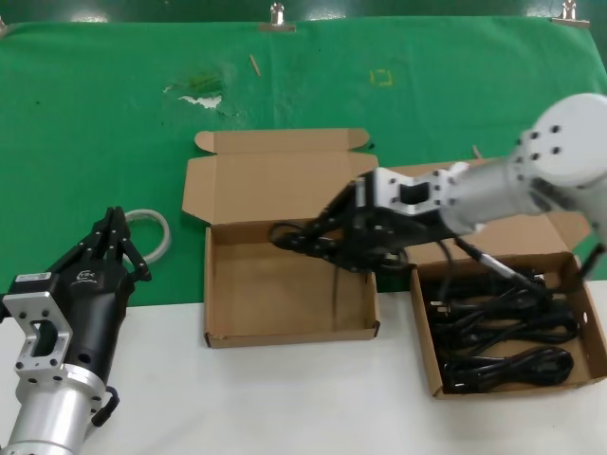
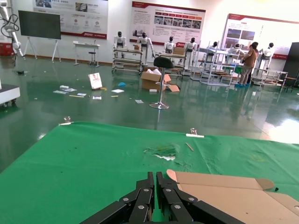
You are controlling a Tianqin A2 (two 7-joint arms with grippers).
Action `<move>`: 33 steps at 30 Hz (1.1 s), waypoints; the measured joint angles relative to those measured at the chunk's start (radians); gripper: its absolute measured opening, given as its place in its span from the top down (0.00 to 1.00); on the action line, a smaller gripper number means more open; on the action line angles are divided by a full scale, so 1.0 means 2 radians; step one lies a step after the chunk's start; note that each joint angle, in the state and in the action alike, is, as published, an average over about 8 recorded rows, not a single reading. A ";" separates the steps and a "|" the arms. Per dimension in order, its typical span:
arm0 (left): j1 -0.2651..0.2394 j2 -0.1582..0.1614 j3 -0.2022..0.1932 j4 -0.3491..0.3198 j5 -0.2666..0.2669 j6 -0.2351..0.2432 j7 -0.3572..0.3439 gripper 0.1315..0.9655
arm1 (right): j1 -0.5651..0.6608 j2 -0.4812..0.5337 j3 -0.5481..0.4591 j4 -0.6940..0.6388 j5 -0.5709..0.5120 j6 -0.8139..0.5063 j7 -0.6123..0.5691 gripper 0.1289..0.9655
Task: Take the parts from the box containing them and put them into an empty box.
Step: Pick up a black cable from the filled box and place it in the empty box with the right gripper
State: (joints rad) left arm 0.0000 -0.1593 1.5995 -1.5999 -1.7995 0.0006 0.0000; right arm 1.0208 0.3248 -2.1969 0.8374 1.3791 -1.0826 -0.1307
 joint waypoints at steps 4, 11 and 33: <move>0.000 0.000 0.000 0.000 0.000 0.000 0.000 0.97 | 0.014 -0.035 -0.005 -0.041 -0.001 0.013 -0.021 0.94; 0.000 0.000 0.000 0.000 0.000 0.000 0.000 0.97 | 0.033 -0.086 -0.007 -0.103 0.002 0.032 -0.054 0.94; 0.000 0.000 0.000 0.000 0.000 0.000 0.000 0.97 | 0.072 -0.149 0.009 -0.258 0.008 0.066 -0.149 0.94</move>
State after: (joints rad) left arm 0.0000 -0.1593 1.5995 -1.5999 -1.7995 0.0006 0.0000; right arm 1.1651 0.0270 -2.1794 0.3214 1.3959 -0.9496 -0.4287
